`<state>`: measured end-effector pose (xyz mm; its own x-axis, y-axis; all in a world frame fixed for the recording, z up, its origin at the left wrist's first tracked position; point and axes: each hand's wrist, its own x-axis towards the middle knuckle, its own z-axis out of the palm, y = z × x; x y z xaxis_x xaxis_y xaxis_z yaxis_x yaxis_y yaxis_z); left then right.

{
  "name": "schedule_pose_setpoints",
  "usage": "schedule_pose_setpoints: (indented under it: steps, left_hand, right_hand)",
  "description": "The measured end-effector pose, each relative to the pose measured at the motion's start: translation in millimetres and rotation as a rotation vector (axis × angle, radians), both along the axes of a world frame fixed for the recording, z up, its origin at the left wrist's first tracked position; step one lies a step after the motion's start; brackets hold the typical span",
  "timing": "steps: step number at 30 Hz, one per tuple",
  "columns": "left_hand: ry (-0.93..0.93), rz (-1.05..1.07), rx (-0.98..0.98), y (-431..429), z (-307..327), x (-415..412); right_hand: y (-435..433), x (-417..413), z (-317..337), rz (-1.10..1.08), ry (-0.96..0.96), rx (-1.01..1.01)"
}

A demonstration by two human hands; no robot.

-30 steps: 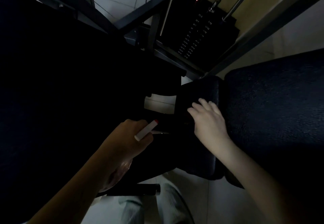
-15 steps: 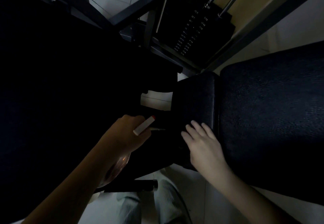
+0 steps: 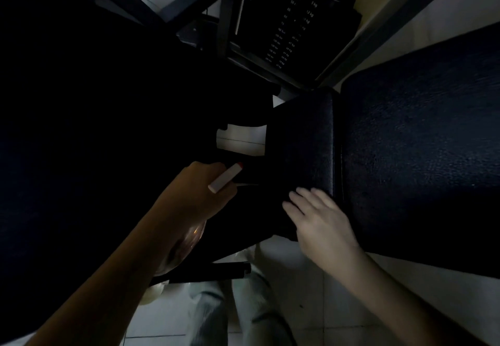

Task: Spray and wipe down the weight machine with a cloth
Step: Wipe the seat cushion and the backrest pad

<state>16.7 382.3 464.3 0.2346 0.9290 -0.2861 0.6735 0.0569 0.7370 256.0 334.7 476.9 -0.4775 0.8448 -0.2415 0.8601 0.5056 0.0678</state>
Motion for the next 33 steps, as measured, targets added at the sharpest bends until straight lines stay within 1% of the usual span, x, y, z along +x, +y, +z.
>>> schedule_pose_setpoints:
  steps: [2, 4, 6, 7, 9, 10, 13, 16, 18, 21, 22, 23, 24, 25, 26, 28, 29, 30, 31, 32, 33]
  left_hand:
    - [-0.049, 0.019, -0.021, -1.2, 3.3, 0.1]
    - [-0.056, 0.021, -0.026, -2.1, 5.4, 0.7]
    - [-0.044, 0.008, -0.025, -2.3, 4.4, 2.3]
    - [-0.038, 0.007, -0.028, -1.9, 3.3, 3.4]
    - [-0.016, 0.015, -0.041, -1.3, 3.1, 6.0]
    - [-0.001, 0.020, -0.050, -0.6, 3.1, 6.9]
    - [-0.006, 0.036, -0.049, 1.3, 3.6, 6.4]
    - [-0.020, 0.056, -0.020, 2.5, 4.2, 1.3]
    - [-0.037, 0.061, -0.018, 2.8, 3.6, -1.2]
    - [-0.094, 0.087, -0.032, 4.4, 2.4, -2.3]
    - [-0.106, 0.099, -0.035, 5.5, 1.8, -2.1]
    - [-0.117, 0.112, -0.041, 6.6, 1.4, -1.4]
    - [-0.130, 0.127, -0.046, 7.5, 1.9, -0.2]
    - [-0.141, 0.143, -0.055, 8.6, 1.6, 0.4]
    - [-0.149, 0.157, -0.069, 9.6, 1.5, 0.9]
    - [-0.165, 0.174, -0.102, 12.6, 0.6, 0.7]
    - [-0.174, 0.176, -0.114, 13.8, 0.4, 0.1]
    - [-0.183, 0.175, -0.124, 14.6, 0.5, -0.9]
    - [-0.195, 0.172, -0.130, 15.1, 1.0, -2.0]
    - [-0.209, 0.172, -0.138, 15.5, 0.3, -2.9]
    - [-0.221, 0.179, -0.149, 15.5, -0.3, -3.3]
  right_hand:
    - [-5.8, 8.7, 10.4, -0.037, 0.016, 0.062]
    - [-2.9, 6.8, 11.1, -0.097, -0.014, 0.106]
    - [3.8, -5.8, -1.3, -0.139, -0.084, 0.113]
    - [6.5, -13.8, -12.5, -0.123, -0.131, 0.085]
    - [5.4, -32.6, -33.9, -0.074, -0.256, -0.042]
    - [2.1, -40.4, -43.0, -0.040, -0.291, -0.100]
    - [-13.2, -43.1, -60.0, 0.051, -0.336, -0.168]
    - [-24.8, -33.4, -45.3, 0.053, -0.270, -0.127]
    - [-20.0, -24.3, -36.6, -0.007, -0.188, -0.072]
    - [1.5, -23.7, -34.1, -0.093, -0.174, 0.006]
    - [9.2, -30.6, -35.8, -0.120, -0.204, -0.023]
    - [16.3, -36.9, -42.1, -0.074, -0.285, -0.040]
    - [21.7, -44.2, -49.7, 0.022, -0.360, -0.048]
    - [25.5, -51.7, -55.0, 0.059, -0.400, -0.122]
    - [26.0, -56.3, -62.3, 0.054, -0.371, -0.148]
    - [24.8, -58.6, -69.9, 0.032, -0.369, -0.125]
    - [20.9, -53.8, -70.4, 0.036, -0.306, -0.113]
    - [17.0, -48.8, -69.1, 0.008, -0.262, -0.125]
    - [14.5, -42.5, -63.9, -0.037, -0.277, -0.129]
    - [15.4, -35.9, -57.7, -0.067, -0.265, -0.045]
    - [21.3, -30.7, -53.9, -0.079, -0.210, 0.037]
